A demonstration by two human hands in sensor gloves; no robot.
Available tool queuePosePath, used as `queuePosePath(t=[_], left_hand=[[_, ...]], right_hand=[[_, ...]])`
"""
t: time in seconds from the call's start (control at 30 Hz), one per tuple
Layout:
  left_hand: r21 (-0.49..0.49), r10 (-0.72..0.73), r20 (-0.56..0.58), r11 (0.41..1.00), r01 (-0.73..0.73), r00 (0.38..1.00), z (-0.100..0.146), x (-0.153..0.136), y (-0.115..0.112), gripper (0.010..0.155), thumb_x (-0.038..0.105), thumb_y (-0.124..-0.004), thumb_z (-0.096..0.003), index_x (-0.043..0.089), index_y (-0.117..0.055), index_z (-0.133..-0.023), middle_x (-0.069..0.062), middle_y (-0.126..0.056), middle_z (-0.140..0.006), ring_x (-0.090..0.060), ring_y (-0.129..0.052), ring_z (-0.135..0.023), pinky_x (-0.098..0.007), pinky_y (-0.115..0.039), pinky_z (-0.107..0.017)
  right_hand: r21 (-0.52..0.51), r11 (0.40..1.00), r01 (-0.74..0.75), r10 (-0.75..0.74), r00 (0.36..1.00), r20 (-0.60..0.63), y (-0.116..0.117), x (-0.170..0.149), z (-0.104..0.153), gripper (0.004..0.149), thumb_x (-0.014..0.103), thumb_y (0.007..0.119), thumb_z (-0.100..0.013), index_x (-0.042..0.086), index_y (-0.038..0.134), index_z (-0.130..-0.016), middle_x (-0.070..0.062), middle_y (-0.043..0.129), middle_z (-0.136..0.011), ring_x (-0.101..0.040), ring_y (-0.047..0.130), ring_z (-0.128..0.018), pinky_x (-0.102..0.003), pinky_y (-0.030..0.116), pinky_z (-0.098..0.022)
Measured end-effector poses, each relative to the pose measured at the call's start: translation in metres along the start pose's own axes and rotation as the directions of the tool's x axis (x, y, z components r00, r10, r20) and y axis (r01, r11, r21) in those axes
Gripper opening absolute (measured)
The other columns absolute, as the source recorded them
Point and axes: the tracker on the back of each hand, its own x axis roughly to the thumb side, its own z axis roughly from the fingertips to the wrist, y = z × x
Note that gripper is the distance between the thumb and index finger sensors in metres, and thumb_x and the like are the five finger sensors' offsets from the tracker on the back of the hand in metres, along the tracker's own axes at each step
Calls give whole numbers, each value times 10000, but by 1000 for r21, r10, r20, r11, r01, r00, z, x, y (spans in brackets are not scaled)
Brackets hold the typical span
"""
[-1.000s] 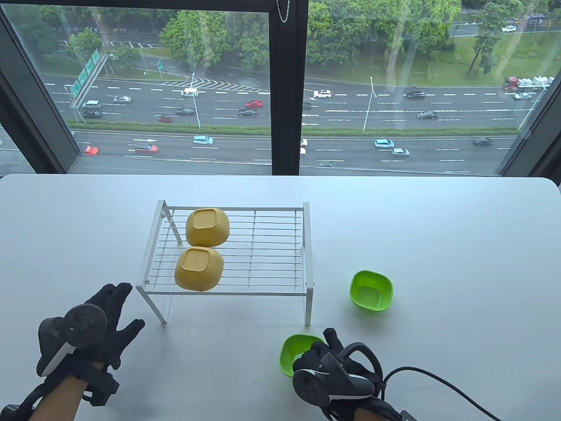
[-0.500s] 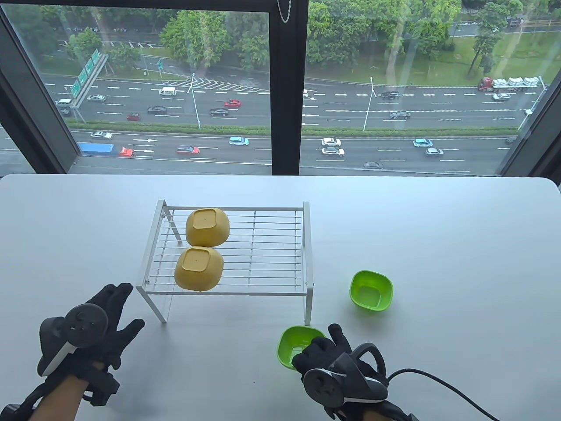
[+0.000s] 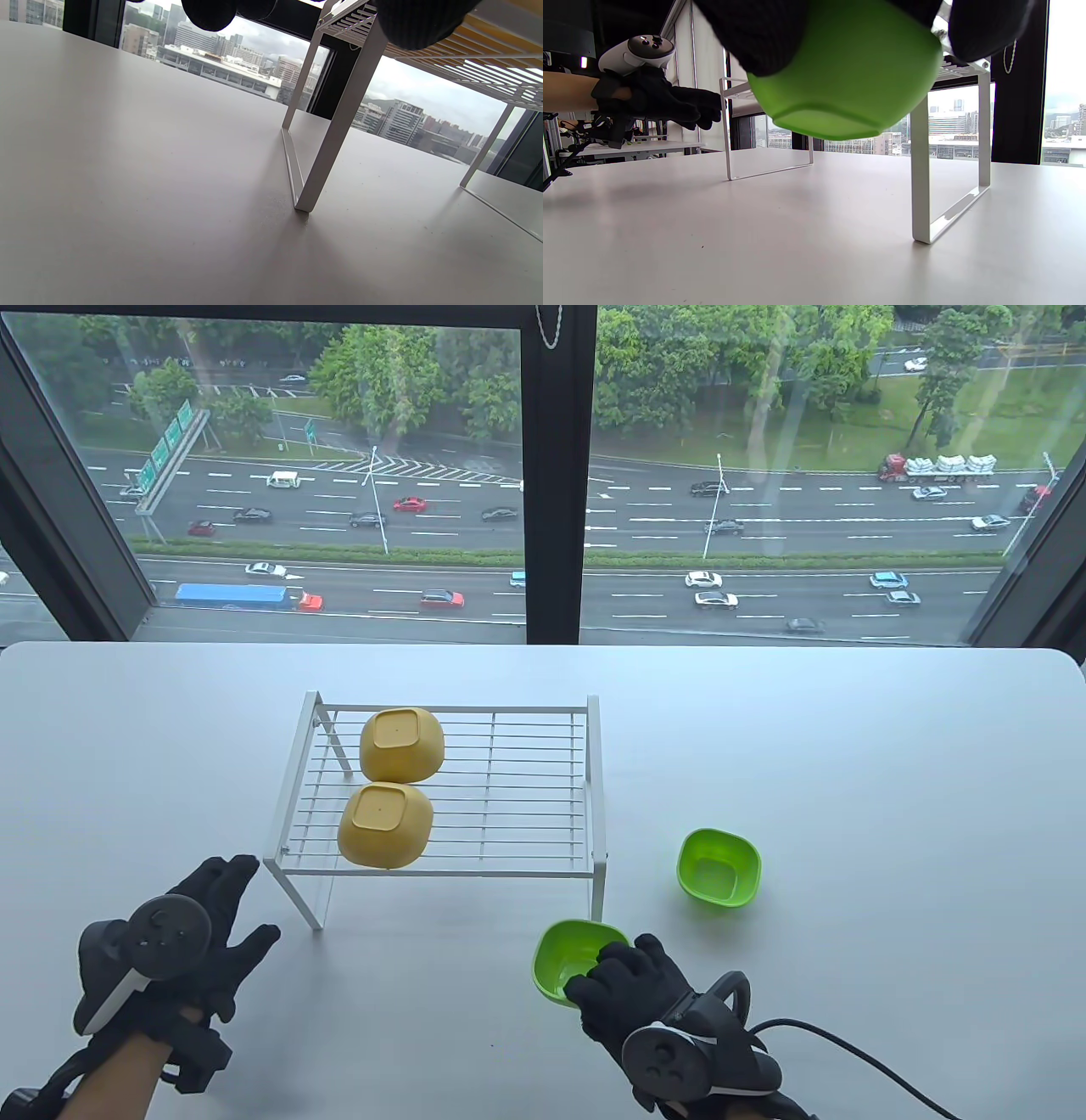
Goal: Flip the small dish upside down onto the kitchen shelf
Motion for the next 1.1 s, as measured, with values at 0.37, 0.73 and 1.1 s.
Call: queuePosePath(t=[0.37, 0.73, 1.1], left_hand=[[16, 10, 9, 1000, -10, 1000, 1, 0, 1, 801, 577, -728, -427, 338, -364, -1100, -79, -392, -1201, -384, -528, -1077, -705, -467, -779], [25, 38, 12, 999, -38, 999, 1, -1, 3, 806, 577, -726, -428, 333, -357, -1101, -83, -388, -1201, -382, -529, -1077, -704, -468, -779], [35, 52, 23, 998, -53, 998, 2, -2, 5, 814, 576, -725, -429, 321, -344, -1101, -79, -388, -1200, -381, -531, -1076, -703, -470, -778]], right_hand=[[-69, 997, 34, -34, 999, -1, -9, -3, 3, 461, 313, 820, -476, 198, 736, -915, -92, 884, -819, -362, 801, -875, -617, 678, -676], [-146, 980, 131, -137, 990, -28, -22, -10, 4, 458, 323, 790, -483, 233, 740, -930, -85, 876, -826, -355, 793, -887, -612, 717, -655], [-226, 958, 178, -187, 982, -21, -35, -13, 1, 463, 335, 756, -498, 247, 728, -952, -71, 870, -816, -357, 796, -871, -618, 696, -665]])
